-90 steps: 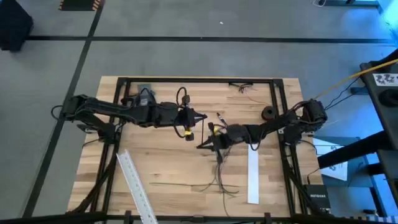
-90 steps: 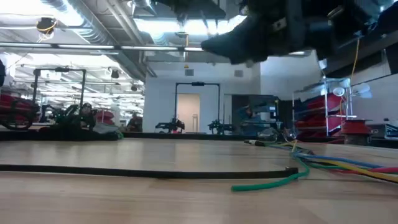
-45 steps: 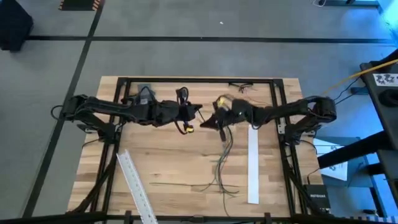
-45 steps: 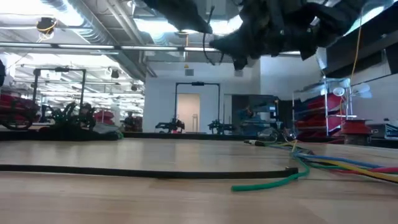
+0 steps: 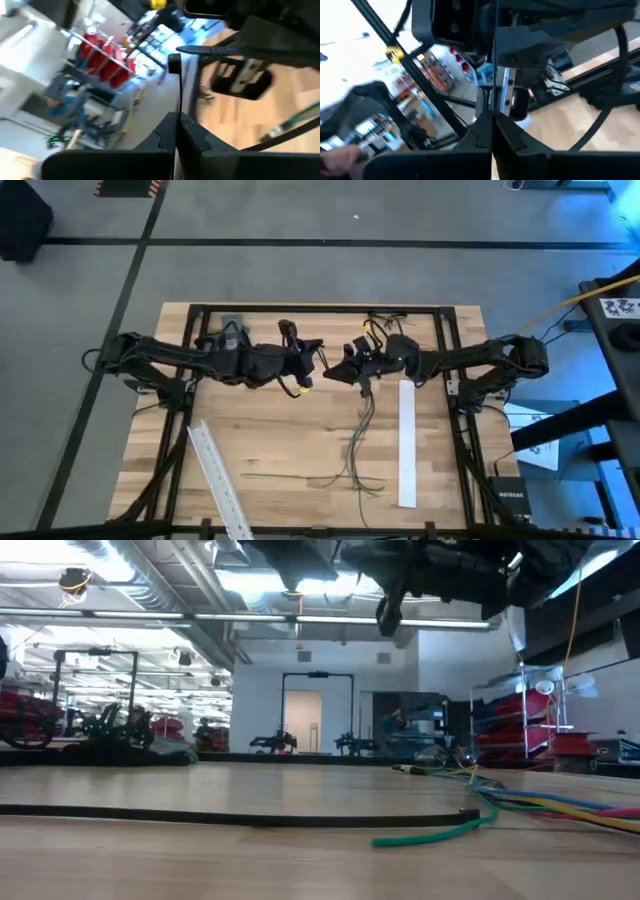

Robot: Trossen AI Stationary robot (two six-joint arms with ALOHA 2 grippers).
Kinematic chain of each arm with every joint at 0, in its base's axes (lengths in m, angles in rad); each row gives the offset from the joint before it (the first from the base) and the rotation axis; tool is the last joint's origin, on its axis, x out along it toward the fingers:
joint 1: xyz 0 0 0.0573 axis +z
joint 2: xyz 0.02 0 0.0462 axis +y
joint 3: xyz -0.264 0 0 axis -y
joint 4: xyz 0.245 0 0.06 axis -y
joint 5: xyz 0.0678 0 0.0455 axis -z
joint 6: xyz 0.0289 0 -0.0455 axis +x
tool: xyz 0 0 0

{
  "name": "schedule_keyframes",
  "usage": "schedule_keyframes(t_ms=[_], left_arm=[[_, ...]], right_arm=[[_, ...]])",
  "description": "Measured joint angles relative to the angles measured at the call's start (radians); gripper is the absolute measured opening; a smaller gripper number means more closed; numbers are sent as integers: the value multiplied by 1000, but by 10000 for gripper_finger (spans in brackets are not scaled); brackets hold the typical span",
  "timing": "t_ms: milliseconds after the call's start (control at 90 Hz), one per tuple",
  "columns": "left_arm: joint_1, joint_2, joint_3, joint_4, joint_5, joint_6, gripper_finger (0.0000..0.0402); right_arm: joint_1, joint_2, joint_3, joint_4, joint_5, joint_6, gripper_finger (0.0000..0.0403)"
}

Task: Ziptie cables
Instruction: Wrap the top black zip tie on the colored cables

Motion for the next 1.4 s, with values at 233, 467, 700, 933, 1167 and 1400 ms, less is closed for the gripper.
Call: schedule_keyframes(t_ms=[233, 467, 700, 933, 1167, 1400], left_arm=[[2, -2, 0, 45, 0, 4, 0], [6, -2, 0, 50, 0, 0, 0], [-4, -2, 0, 51, 0, 11, 0], [-16, -12, 0, 54, 0, 23, 0], [-18, -38, 0, 54, -2, 13, 0], [-19, -31, 0, 55, 28, -5, 0]], right_arm=[[1, 1, 0, 2, -3, -4, 0], [0, 1, 0, 5, -19, -6, 0], [0, 1, 0, 23, -30, -1, 0], [0, 1, 0, 24, -33, 1, 0], [0, 1, 0, 26, -33, 5, 0], [0, 1, 1, 52, -32, 20, 0]])
